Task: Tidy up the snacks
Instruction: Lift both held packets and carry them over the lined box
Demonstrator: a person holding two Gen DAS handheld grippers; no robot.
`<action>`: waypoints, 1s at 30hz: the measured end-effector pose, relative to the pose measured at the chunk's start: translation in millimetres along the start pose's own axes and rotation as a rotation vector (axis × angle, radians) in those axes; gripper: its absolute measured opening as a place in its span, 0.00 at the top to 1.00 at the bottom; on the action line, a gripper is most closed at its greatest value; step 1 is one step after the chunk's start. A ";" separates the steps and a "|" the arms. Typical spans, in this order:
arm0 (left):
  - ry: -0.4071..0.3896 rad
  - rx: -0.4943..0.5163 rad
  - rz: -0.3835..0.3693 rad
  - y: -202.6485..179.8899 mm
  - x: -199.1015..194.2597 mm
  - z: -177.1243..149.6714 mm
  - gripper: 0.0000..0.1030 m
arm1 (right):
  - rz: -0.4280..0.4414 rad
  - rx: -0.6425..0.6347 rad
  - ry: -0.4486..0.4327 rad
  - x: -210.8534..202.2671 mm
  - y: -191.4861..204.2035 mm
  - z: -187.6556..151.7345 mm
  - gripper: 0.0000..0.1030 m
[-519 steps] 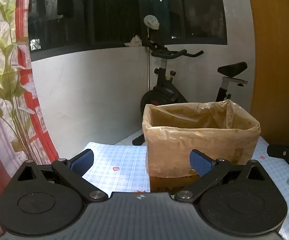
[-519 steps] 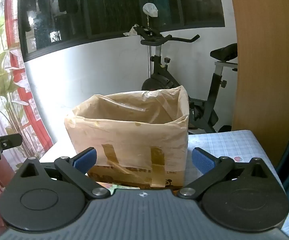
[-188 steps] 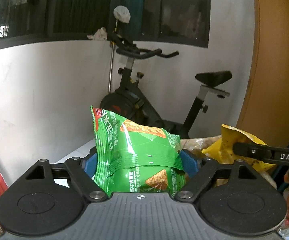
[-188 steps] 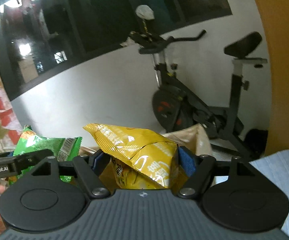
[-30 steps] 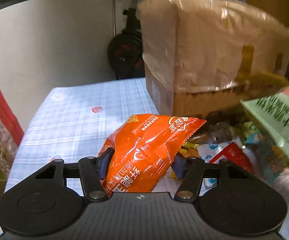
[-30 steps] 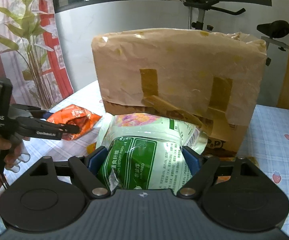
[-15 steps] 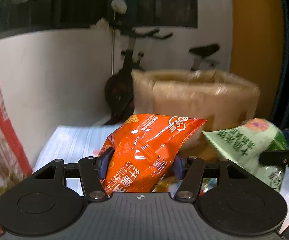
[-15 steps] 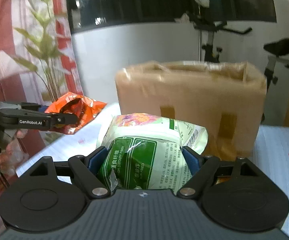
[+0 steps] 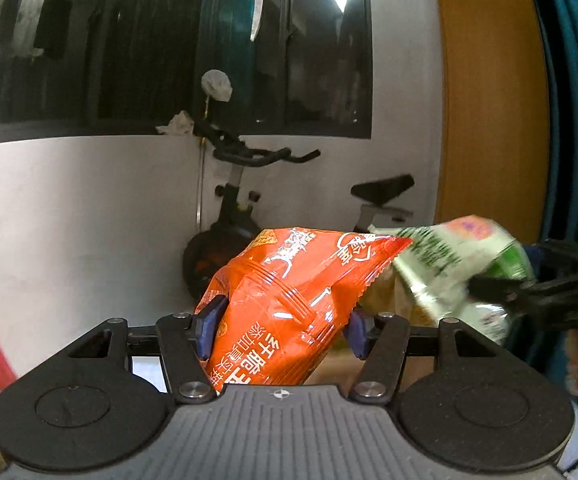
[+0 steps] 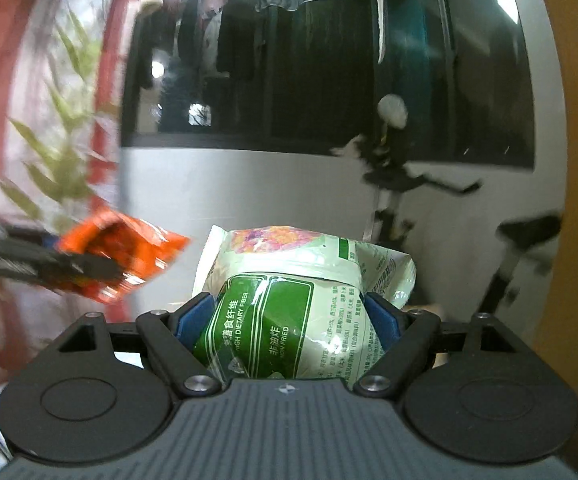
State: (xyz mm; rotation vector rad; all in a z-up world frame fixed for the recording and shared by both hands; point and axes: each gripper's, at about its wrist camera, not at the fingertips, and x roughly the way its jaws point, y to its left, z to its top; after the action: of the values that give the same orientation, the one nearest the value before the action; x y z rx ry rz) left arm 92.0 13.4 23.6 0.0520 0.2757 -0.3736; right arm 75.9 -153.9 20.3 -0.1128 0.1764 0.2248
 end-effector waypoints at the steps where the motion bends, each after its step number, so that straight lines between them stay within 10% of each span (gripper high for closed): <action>1: -0.004 -0.004 -0.006 -2.8 8.8 4.8 0.39 | -0.026 -0.027 0.006 11.2 -6.0 2.8 0.20; 17: 0.142 0.001 -0.004 -8.6 140.6 17.1 0.26 | -0.086 -0.102 0.209 130.4 -27.3 -35.1 0.16; 30: 0.153 -0.025 0.012 5.0 111.8 3.9 0.19 | -0.027 0.041 0.213 92.4 -46.9 -34.7 0.13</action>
State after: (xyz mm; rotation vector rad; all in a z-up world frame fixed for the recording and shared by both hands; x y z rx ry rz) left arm 194.8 -21.8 -3.4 0.0575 0.4315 -0.3545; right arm 169.9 -184.3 -26.5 -0.0982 0.3912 0.1815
